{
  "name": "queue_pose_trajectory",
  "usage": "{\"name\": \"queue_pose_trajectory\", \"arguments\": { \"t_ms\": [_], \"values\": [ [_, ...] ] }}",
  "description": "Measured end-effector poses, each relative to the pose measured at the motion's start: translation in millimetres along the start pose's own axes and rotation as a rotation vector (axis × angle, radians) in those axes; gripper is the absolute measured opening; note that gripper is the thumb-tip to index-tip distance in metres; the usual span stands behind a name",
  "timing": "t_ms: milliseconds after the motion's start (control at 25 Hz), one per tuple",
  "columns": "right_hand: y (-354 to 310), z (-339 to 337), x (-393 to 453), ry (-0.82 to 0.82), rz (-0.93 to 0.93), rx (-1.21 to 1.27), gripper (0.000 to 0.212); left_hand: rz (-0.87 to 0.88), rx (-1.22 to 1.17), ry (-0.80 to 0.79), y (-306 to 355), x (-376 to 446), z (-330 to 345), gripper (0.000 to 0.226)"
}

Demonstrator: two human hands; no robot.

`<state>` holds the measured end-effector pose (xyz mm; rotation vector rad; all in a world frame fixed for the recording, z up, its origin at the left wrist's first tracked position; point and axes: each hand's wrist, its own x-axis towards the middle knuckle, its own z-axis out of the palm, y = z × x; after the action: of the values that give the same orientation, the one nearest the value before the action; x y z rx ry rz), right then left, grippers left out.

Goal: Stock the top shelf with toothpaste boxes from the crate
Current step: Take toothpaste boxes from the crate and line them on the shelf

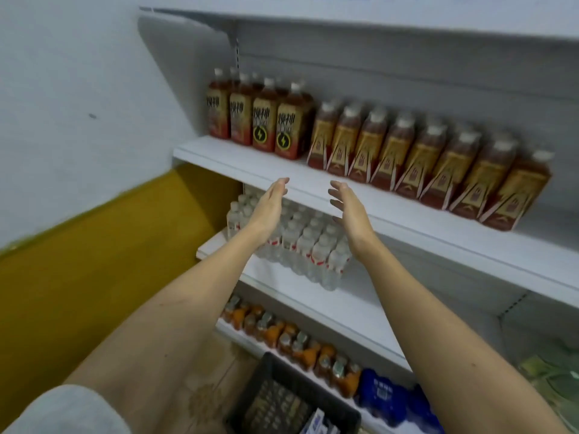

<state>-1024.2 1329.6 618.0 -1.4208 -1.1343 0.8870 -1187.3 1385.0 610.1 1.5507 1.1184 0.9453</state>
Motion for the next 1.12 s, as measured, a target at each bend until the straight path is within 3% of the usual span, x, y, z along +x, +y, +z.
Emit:
{"name": "queue_pose_trajectory", "arguments": {
  "t_ms": [200,440,520,640,760,840,960,1040,1120],
  "values": [
    [88.1,-3.1,-17.7,-0.067,0.174,0.018,0.051,-0.2,-0.094,0.021,-90.3,-16.1,39.6,0.057],
    [219.7,-14.1,-54.1,-0.199,0.522,-0.042,0.05,-0.618,-0.232,0.028,-209.8,-66.7,97.6,0.059],
    [268.6,-14.5,-70.1,-0.183,0.668,-0.032,0.051,-0.701,-0.21,0.057,-254.3,-80.5,113.9,0.06],
    [348.5,-10.5,-94.7,-0.153,0.877,-0.011,0.046,-0.853,-0.191,0.029,-337.1,-102.4,143.6,0.041],
    [444.7,-5.8,-130.3,-0.084,1.076,0.001,0.041,-1.049,-0.173,-0.015,-437.3,-142.1,181.8,0.047],
    [522.3,-3.2,-157.2,-0.045,1.169,-0.046,0.042,-1.114,-0.115,-0.059,-503.6,-170.3,206.6,0.04],
    [631.3,-0.7,-175.9,0.011,1.251,-0.075,0.024,-1.125,-0.017,-0.041,-602.8,-193.8,238.4,0.028],
    [704.8,4.8,-174.6,-0.06,1.261,-0.153,0.017,-1.133,0.029,-0.064,-674.8,-197.5,262.0,0.024],
    [776.2,13.0,-171.8,-0.19,1.193,-0.295,0.02,-1.11,0.092,-0.098,-747.7,-201.6,284.3,0.037]
  ]
}}
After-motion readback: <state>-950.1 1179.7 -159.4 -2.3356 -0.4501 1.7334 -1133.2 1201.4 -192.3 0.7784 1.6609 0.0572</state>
